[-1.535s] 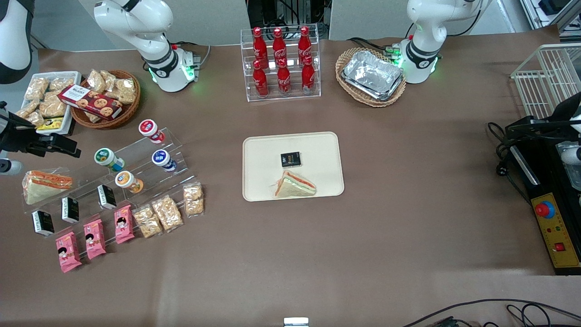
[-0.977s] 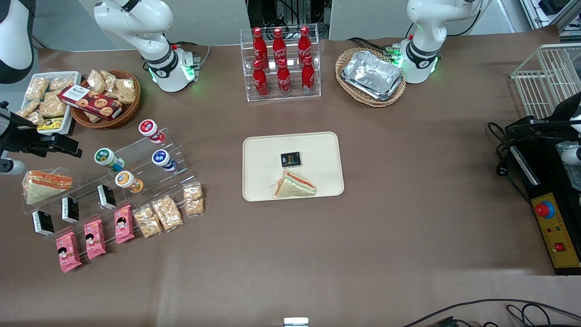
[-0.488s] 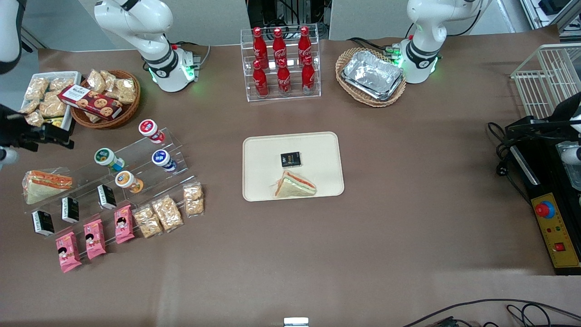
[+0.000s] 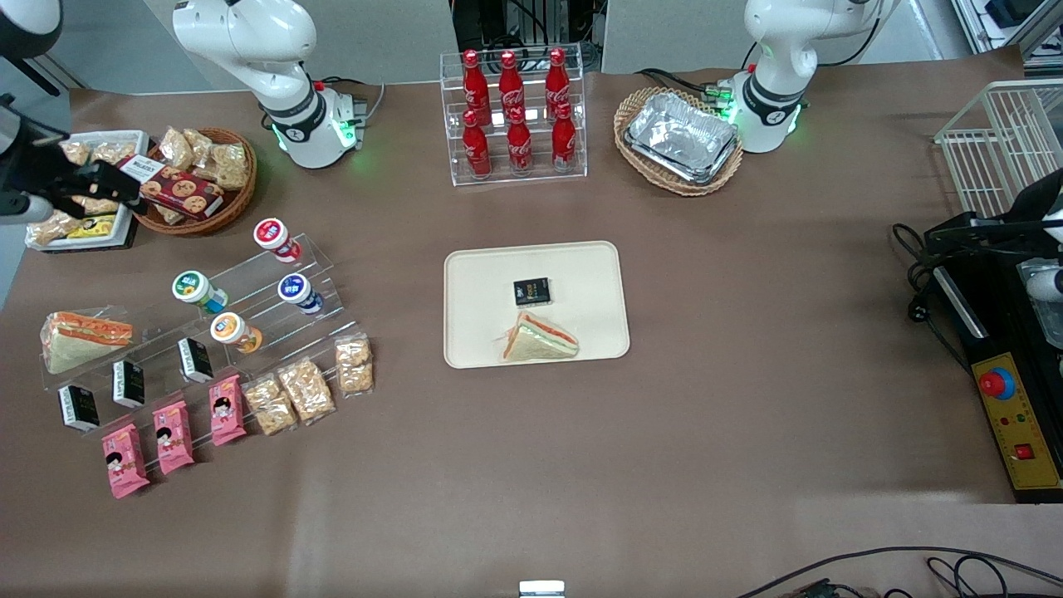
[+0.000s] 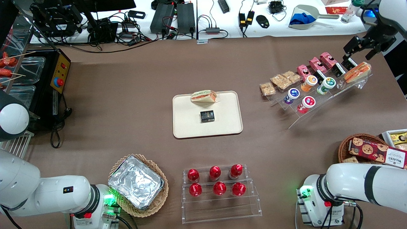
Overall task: Place green gum on tray
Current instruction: 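Move the right gripper toward the green gum jar on the acrylic rack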
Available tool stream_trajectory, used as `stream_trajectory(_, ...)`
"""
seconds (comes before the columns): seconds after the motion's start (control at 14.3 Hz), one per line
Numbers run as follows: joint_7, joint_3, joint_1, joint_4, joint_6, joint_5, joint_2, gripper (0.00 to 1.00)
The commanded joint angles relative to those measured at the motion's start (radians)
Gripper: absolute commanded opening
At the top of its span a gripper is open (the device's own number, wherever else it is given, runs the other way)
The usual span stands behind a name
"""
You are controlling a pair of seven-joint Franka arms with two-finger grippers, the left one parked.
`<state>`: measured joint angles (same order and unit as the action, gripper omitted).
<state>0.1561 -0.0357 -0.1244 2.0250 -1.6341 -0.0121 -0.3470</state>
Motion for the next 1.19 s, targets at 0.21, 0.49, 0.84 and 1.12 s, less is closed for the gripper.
stream_trajectory(0.21, 0.011, 0.004, -0.011, 0.081, -0.064, 0.023, -0.055, 1.0)
stream_trajectory(0.49, 0.011, 0.002, -0.012, 0.081, -0.076, 0.024, -0.038, 1.0)
stream_trajectory(0.84, 0.014, 0.0, -0.012, 0.116, -0.169, 0.023, 0.045, 1.0)
stream_trajectory(1.12, 0.013, 0.002, -0.011, 0.289, -0.384, 0.027, 0.063, 1.0)
